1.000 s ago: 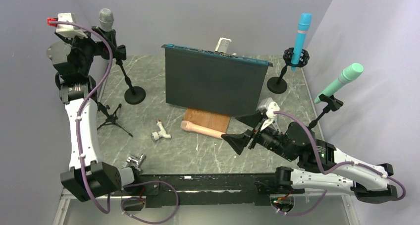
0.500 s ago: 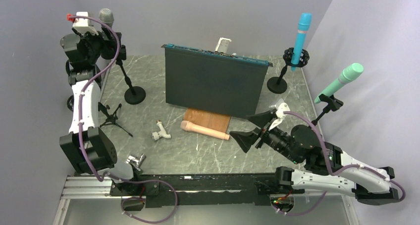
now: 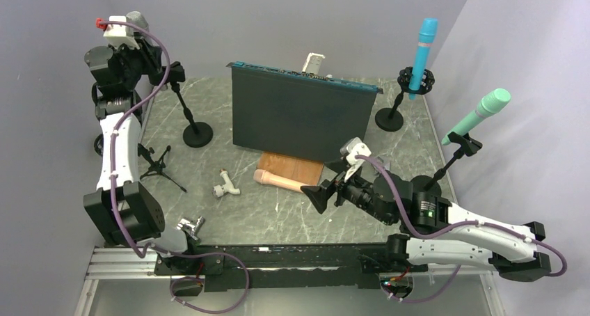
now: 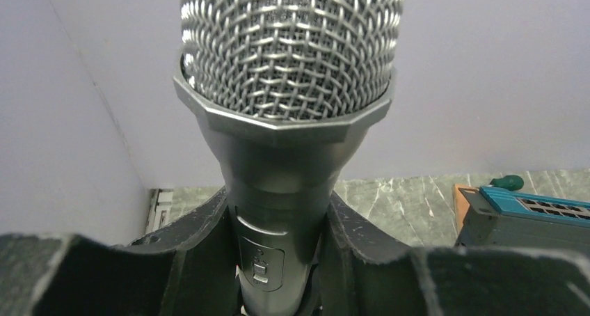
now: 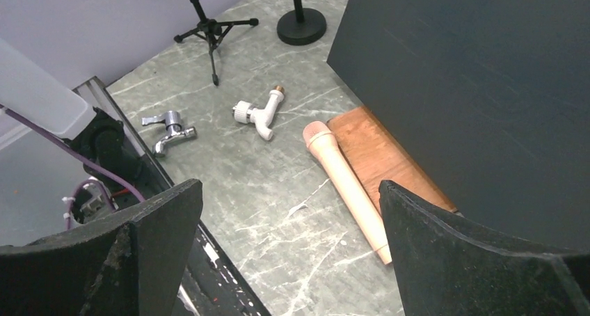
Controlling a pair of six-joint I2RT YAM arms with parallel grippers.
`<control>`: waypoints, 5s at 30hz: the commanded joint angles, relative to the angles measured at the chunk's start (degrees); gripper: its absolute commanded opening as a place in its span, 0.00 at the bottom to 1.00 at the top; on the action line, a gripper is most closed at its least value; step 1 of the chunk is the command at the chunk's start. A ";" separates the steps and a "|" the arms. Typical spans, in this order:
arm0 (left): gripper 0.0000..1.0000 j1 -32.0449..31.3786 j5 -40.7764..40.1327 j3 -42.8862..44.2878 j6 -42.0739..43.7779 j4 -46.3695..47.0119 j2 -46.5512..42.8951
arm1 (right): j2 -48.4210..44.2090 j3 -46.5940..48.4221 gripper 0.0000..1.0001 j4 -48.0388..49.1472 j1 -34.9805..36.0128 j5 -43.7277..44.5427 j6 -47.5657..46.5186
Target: Remove the microphone from the stand
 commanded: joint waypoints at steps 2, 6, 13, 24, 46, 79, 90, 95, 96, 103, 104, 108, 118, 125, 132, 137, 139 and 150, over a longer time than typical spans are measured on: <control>0.08 -2.14 -3.47 0.86 -0.71 -4.78 -6.84 | 2.92 0.18 1.00 6.55 -0.23 -1.12 -0.70; 0.00 -4.95 -8.50 -1.24 1.73 -8.13 -11.32 | 6.97 1.53 1.00 8.06 -1.39 -4.12 0.25; 0.00 -8.69 -15.73 -0.99 3.57 -15.24 -16.34 | 12.98 4.20 1.00 10.27 -5.18 -11.68 3.81; 0.00 -14.38 -20.57 -5.68 9.91 -17.62 -22.96 | 17.92 5.16 1.00 12.91 -5.81 -14.96 6.09; 0.00 -14.38 -3.46 -13.91 11.21 -19.23 -31.46 | 34.71 16.34 1.00 24.31 -16.94 -39.95 -9.35; 0.00 -13.26 1.74 -19.83 17.00 -18.83 -35.05 | 76.67 46.50 1.00 58.96 -25.21 -65.58 -17.20; 0.00 -13.30 3.16 -19.49 15.03 -18.67 -33.55 | 81.94 51.64 0.96 61.59 -25.32 -67.19 -13.08; 0.00 -13.26 3.18 -19.43 15.15 -18.86 -33.70 | 84.18 54.20 0.83 61.77 -25.32 -68.52 -10.69; 0.00 -13.28 3.32 -19.43 15.15 -18.86 -33.68 | 84.35 54.29 0.80 62.04 -25.31 -68.44 -10.37; 0.00 -13.26 3.60 -19.21 15.04 -18.85 -33.42 | 85.75 55.66 0.69 61.76 -25.32 -68.26 -10.14; 0.00 -13.26 3.58 -19.18 15.12 -18.92 -33.42 | 85.79 55.87 0.69 61.69 -25.32 -68.03 -10.03; 0.00 -13.26 3.17 -19.09 15.47 -19.18 -33.55 | 86.82 58.08 0.63 60.25 -25.33 -68.17 -9.95; 0.00 -13.27 2.49 -17.86 14.64 -18.86 -32.98 | 88.02 61.16 0.00 54.07 -25.44 -67.70 -11.66; 0.00 -13.26 0.75 -11.57 12.48 -19.47 -31.74 | 89.57 63.45 0.00 51.85 -25.52 -65.30 -10.36; 0.00 -13.28 -2.09 -1.60 10.94 -20.02 -31.37 | 90.54 63.88 0.00 50.64 -25.50 -64.59 -11.04; 0.00 -13.26 -6.59 5.28 5.35 -18.96 -32.46 | 91.44 63.42 0.00 51.44 -25.50 -62.76 -10.46; 0.00 -13.31 -8.67 7.10 3.17 -19.55 -33.20 | 91.81 63.41 0.00 51.79 -25.47 -60.47 -9.66; 0.00 -13.33 -6.58 -6.69 -11.31 -23.79 -46.23 | 93.16 65.55 0.49 52.15 -25.41 -53.92 -6.38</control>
